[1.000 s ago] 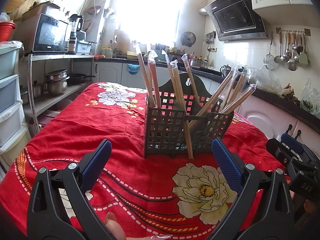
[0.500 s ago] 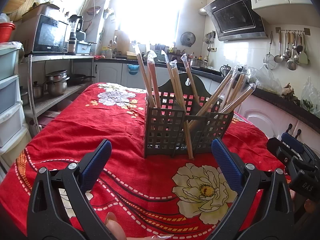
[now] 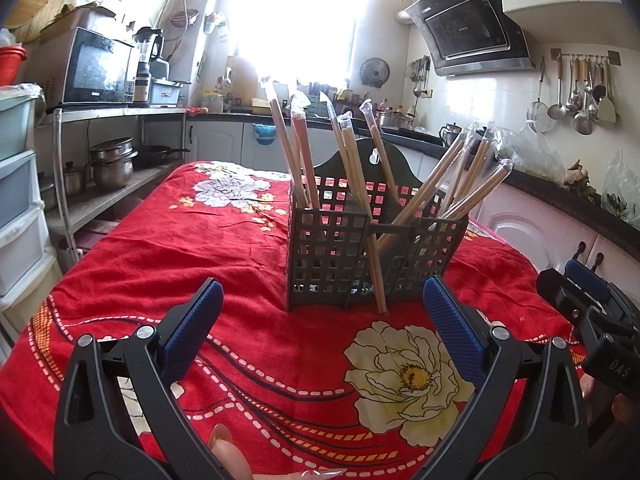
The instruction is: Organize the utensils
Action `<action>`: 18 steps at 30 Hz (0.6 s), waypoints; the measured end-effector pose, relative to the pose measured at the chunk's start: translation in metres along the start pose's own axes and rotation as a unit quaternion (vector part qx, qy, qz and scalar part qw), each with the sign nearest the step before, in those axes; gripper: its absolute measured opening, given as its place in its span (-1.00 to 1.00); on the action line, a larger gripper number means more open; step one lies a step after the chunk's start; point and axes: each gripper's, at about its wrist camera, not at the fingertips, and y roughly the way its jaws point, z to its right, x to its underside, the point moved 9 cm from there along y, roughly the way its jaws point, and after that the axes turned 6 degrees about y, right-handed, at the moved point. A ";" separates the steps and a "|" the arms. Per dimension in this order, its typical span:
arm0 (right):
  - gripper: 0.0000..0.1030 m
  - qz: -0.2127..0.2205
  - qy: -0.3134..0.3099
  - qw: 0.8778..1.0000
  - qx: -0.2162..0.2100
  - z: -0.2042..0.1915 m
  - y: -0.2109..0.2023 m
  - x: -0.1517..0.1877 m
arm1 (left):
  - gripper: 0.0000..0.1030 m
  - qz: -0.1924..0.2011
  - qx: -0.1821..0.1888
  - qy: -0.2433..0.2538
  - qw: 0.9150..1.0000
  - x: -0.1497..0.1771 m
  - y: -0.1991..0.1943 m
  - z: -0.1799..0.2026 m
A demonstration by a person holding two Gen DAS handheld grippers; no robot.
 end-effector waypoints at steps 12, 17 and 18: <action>0.87 -0.014 0.029 0.999 0.022 0.012 0.003 -0.001 | 0.79 -0.028 -0.015 -0.028 0.999 0.003 0.002 -0.012; 0.87 -0.073 0.082 0.990 0.084 0.075 0.019 -0.016 | 0.79 -0.084 -0.049 -0.067 0.993 -0.001 0.001 -0.069; 0.87 -0.100 0.087 0.984 0.117 0.097 0.029 -0.015 | 0.79 -0.092 -0.068 -0.065 0.991 -0.003 0.003 -0.087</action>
